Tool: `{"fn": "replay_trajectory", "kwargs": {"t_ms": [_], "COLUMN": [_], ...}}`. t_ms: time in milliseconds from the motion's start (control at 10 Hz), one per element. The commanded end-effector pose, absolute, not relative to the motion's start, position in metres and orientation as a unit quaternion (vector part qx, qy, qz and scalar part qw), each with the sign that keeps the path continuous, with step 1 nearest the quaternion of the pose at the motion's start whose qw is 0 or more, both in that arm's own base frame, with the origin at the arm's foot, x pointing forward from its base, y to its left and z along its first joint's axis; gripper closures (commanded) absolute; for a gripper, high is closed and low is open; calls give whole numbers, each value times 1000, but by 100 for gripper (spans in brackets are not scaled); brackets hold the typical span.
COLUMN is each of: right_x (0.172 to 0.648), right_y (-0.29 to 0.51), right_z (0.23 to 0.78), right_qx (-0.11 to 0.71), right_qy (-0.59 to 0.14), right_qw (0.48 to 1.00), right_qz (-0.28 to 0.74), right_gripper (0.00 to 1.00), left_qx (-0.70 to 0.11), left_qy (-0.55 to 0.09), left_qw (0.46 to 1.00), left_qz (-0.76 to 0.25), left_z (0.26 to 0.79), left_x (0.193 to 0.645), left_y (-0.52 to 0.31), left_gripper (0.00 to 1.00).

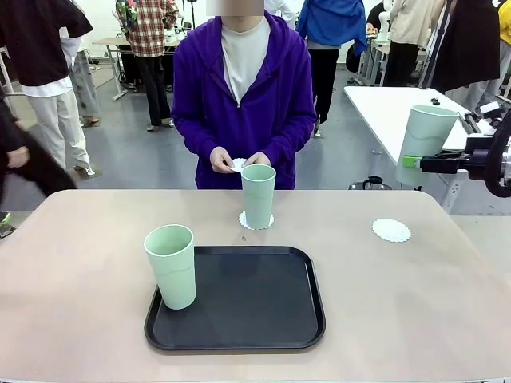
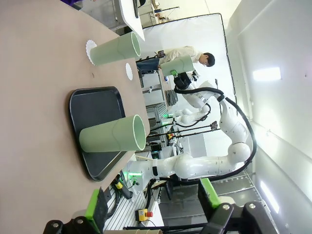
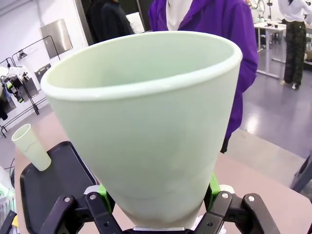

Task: Place coasters on the table and set cups on them.
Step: Take one Reusable plastic cup from the Flat Tray and place it on a coaster set by the human.

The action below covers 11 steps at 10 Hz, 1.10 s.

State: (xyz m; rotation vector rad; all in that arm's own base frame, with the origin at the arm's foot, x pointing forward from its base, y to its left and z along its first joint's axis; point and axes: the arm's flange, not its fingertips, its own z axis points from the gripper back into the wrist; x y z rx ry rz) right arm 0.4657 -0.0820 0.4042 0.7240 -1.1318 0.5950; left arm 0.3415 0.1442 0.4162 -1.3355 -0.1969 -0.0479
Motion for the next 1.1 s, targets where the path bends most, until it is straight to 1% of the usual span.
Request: {"fn": "replay_trajectory", "kwargs": {"t_ms": [0,400,500,600,900,1000], "right_x": [462,465,477,491,524,533], "right_y": [-86,-87,-82,-84,-97,-102], "right_z": [405,404,398,385,355,344], "right_qx": [334,329,318,324,345,354], "right_qy": [-521,-519,-513,-505,-503,-489], "right_qw": [739,743,733,716,686,692], "right_qz": [267,267,314,357,396,396], "right_gripper": [18,18,18,18,18,18], "left_qx": [-623,-623,-623,-623,-623,-623], "left_qy": [-97,-97,-97,-97,-97,-97], "left_qw": [776,776,776,776,776,776], "left_qz": [-27,-27,-27,-27,-27,-27], "left_z": [418,418,418,418,418,418], "left_x": [340,340,340,340,340,340], "left_y": [145,145,145,145,145,145], "left_gripper": [0,0,0,0,0,0]}}
